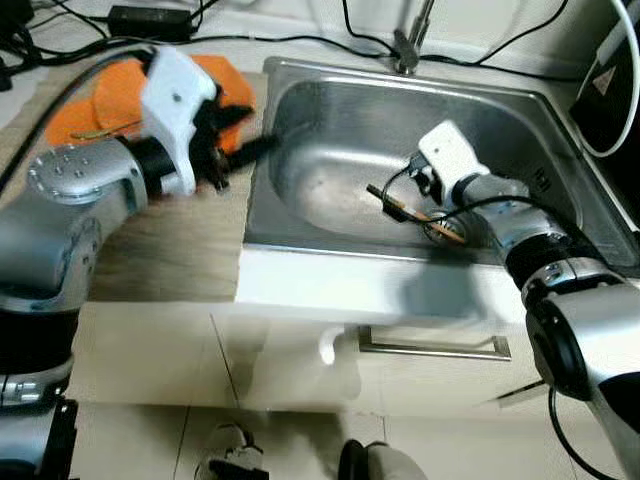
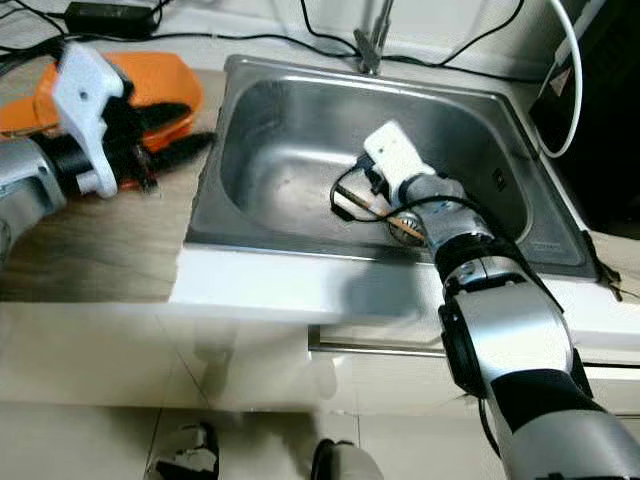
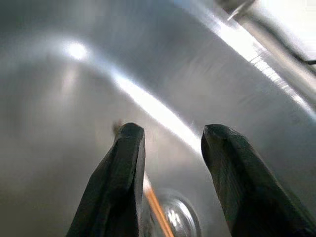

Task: Kitchen organization

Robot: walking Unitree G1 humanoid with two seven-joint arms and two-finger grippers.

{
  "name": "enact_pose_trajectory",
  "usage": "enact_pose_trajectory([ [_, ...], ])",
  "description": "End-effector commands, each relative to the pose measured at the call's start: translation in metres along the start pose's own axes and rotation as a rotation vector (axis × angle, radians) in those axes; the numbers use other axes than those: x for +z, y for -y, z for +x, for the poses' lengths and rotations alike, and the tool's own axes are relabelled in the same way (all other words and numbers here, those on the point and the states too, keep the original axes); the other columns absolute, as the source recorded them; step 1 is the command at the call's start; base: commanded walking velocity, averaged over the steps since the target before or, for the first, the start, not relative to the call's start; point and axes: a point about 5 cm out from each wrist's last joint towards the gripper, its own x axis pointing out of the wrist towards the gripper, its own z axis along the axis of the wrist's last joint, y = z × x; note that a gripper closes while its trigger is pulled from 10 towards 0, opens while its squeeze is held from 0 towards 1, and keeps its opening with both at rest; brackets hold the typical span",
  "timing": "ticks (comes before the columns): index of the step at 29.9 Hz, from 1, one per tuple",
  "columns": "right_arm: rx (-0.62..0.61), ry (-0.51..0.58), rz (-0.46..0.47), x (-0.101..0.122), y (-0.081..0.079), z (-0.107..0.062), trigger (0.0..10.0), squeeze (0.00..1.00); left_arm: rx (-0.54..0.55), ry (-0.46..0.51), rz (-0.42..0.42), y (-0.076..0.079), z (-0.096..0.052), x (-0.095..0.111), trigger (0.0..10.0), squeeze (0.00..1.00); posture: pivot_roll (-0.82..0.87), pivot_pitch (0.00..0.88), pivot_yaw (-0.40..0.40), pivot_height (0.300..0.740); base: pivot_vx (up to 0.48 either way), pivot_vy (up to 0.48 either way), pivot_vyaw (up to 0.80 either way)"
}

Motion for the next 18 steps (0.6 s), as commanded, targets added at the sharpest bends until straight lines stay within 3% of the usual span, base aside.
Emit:
enact_pose_trajectory([
  [1,-0.029,0.129,0.065,0.026,0.014,-0.002,10.0,0.0,0.11,0.032,0.022,-0.015,-0.003,0.007,10.0,0.0,0.19,0.094,-0.134,0.74,0.0,0.0,0.0],
  [4,-0.023,0.244,0.131,0.041,0.017,-0.003,10.0,0.0,0.265,0.02,0.032,-0.038,-0.01,0.01,10.0,0.0,0.19,0.085,-0.131,0.74,0.0,0.0,0.0],
  [5,-0.023,0.244,0.131,0.041,0.017,-0.003,10.0,0.0,0.265,0.02,0.032,-0.038,-0.01,0.01,10.0,0.0,0.19,0.085,-0.131,0.74,0.0,0.0,0.0],
  [6,0.013,0.364,0.177,0.05,0.013,-0.006,10.0,0.0,0.325,-0.029,0.054,-0.051,-0.018,0.005,10.0,0.0,0.18,0.082,-0.125,0.74,0.0,0.0,0.0],
  [10,0.07,0.508,0.215,0.057,0.0,-0.015,10.0,0.0,0.325,-0.076,0.071,-0.059,-0.023,-0.004,10.0,0.0,0.17,0.084,-0.098,0.74,0.0,0.0,0.0],
  [14,0.073,0.55,0.186,0.058,-0.007,-0.023,10.0,0.0,0.293,-0.085,0.083,-0.058,-0.023,-0.005,10.0,0.0,0.17,0.087,-0.092,0.74,0.0,0.0,0.0],
  [18,0.08,0.579,0.168,0.055,-0.016,-0.041,10.0,0.0,0.217,-0.043,0.032,-0.06,-0.02,0.007,10.0,0.0,0.16,0.092,-0.073,0.74,0.0,0.0,0.0],
])
